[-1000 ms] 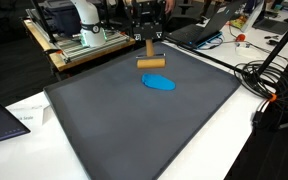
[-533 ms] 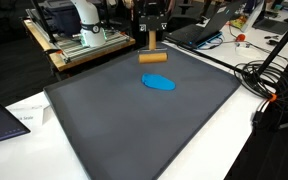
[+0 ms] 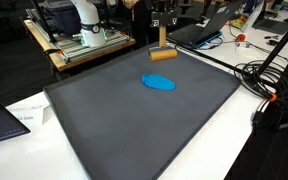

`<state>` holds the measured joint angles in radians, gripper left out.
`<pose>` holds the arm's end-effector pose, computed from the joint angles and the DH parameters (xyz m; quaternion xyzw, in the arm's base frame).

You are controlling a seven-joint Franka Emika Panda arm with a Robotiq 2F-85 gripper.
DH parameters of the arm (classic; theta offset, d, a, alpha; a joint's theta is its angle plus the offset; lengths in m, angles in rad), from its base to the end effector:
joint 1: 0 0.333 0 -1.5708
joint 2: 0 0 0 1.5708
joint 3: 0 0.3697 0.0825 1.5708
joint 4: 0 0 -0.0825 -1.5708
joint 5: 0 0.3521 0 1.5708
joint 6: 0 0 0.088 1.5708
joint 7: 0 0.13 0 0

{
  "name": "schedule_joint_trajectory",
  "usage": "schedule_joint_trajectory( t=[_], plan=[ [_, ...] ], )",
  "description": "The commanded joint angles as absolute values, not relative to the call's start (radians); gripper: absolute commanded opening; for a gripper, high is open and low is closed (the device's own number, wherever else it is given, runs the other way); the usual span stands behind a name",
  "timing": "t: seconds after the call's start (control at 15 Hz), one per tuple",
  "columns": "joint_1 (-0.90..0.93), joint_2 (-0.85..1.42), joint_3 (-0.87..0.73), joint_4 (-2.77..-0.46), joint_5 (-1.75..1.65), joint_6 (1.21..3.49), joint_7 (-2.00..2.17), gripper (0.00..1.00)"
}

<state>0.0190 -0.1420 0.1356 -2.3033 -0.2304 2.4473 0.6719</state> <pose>0.4837 0.0740 0.4830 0.9697 -0.1762 0.1664 0.0306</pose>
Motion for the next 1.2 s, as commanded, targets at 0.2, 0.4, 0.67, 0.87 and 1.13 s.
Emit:
schedule_joint_trajectory(
  t=[0.2,0.4,0.67,0.87,1.13],
  plan=[
    [0.052,-0.111,0.138,-2.299,-0.218,2.53,0.458,0.22],
    [0.065,-0.092,0.134,-2.294,-0.198,2.553,0.358,0.22],
    [0.084,-0.065,0.133,-2.281,-0.159,2.571,0.202,0.22],
    [0.1,-0.04,0.137,-2.26,-0.154,2.555,0.052,0.22],
    [0.117,-0.01,0.138,-2.22,-0.137,2.52,-0.129,0.22]
  ],
)
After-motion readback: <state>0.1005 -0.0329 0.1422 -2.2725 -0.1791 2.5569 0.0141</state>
